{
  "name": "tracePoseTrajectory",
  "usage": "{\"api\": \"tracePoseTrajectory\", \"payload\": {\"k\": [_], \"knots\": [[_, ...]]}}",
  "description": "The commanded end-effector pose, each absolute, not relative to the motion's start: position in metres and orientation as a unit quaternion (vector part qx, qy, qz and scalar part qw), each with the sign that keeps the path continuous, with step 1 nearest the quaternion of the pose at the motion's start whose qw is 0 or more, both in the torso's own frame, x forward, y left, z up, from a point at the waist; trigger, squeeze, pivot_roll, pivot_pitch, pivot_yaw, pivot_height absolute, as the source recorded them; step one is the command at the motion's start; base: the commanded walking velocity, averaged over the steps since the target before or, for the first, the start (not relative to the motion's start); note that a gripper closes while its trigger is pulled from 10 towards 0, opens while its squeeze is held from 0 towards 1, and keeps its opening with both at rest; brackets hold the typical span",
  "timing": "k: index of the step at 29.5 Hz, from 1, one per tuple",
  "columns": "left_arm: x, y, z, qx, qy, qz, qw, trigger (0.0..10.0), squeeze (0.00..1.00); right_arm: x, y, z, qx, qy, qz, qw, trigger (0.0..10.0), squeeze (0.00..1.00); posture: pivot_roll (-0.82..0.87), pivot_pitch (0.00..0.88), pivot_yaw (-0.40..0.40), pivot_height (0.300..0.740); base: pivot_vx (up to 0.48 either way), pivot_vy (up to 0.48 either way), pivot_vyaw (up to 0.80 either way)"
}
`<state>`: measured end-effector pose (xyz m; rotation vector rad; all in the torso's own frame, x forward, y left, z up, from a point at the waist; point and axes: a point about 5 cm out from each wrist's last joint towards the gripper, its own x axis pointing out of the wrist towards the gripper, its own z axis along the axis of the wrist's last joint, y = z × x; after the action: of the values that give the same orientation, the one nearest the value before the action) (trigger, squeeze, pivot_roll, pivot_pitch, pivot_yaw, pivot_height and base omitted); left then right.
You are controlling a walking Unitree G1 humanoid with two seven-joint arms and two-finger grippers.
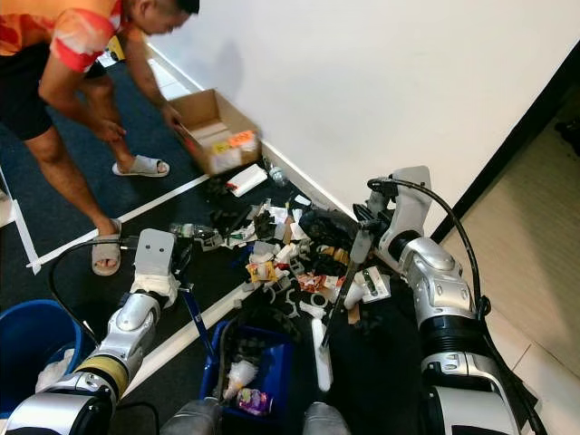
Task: Sweep floor
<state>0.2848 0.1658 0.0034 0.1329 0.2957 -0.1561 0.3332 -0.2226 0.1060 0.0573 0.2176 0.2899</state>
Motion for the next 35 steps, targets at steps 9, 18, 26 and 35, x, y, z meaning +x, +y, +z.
{"api": "tracePoseTrajectory", "payload": {"k": [9,18,26,35], "knots": [[0.233,0.200,-0.044,-0.022,0.278,0.010,0.960,10.0,0.00,0.330,-0.211,0.079,0.008,0.159,0.124,0.979,10.0,0.00,0.11,0.079,-0.050,0.740,0.000,0.000,0.00],[0.228,0.204,-0.046,-0.002,0.289,0.005,0.957,10.0,0.00,0.336,-0.213,0.081,-0.031,0.151,0.098,0.983,10.0,0.00,0.13,0.077,-0.055,0.740,0.000,0.000,0.00],[0.232,0.186,-0.043,-0.037,0.270,-0.065,0.960,10.0,0.00,0.341,-0.221,0.090,-0.047,0.130,0.078,0.987,10.0,0.00,0.12,0.076,-0.051,0.740,0.000,0.000,0.00],[0.234,0.184,-0.038,-0.046,0.247,-0.119,0.961,10.0,0.00,0.341,-0.223,0.086,-0.060,0.138,0.070,0.986,10.0,0.00,0.12,0.074,-0.053,0.740,0.000,0.000,0.00]]}}
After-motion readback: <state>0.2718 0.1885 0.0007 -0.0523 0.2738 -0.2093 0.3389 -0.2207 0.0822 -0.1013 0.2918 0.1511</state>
